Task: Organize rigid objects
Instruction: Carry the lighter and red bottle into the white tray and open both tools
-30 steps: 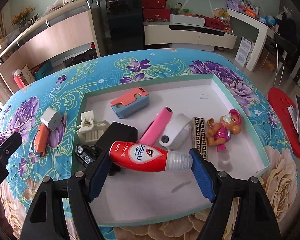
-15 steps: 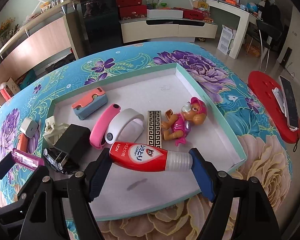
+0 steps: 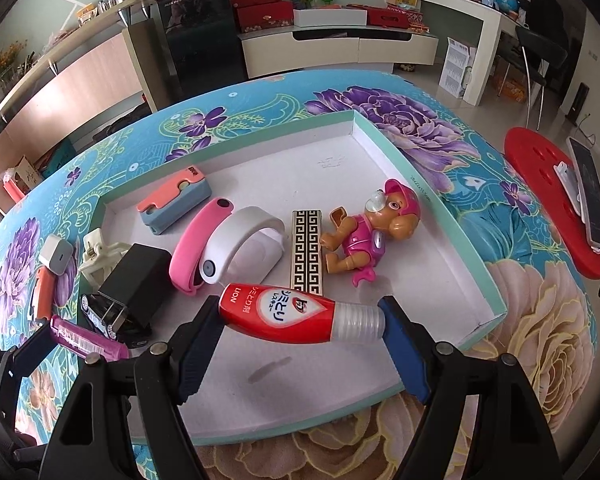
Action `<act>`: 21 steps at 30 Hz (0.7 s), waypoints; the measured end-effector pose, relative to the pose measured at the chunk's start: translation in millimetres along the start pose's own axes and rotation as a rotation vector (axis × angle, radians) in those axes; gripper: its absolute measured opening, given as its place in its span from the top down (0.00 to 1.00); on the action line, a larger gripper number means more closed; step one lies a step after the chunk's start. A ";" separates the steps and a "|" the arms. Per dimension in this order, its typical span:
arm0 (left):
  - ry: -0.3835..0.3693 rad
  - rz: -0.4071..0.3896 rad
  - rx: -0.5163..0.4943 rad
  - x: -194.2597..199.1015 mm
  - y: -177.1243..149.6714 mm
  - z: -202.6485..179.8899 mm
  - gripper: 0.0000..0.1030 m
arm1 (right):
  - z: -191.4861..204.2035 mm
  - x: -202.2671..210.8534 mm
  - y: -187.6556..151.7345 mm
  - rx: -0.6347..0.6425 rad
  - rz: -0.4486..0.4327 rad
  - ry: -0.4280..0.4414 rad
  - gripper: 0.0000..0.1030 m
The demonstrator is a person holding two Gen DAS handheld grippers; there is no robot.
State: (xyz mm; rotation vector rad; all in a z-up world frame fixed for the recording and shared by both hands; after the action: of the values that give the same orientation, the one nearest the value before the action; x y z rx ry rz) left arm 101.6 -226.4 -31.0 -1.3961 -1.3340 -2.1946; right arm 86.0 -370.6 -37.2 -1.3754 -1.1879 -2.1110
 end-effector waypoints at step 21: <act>-0.011 0.021 0.003 -3.3 -2.6 -0.8 0.19 | 2.1 -8.5 -1.9 0.008 0.030 0.017 0.23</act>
State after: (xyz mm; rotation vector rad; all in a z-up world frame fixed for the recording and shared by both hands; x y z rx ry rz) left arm 101.3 -226.4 -35.2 -1.4175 -1.3192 -2.1734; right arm 89.9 -369.0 -45.1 -1.3612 -1.1607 -2.0908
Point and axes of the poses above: each gripper's, at about its wrist camera, not at the fingertips, and x roughly against the way its jaws point, z to its left, y to its top, the point moved 5 cm from there along -x, roughly the way its jaws point, and after that the axes turned 14 degrees about -x, right-handed, at the moved point
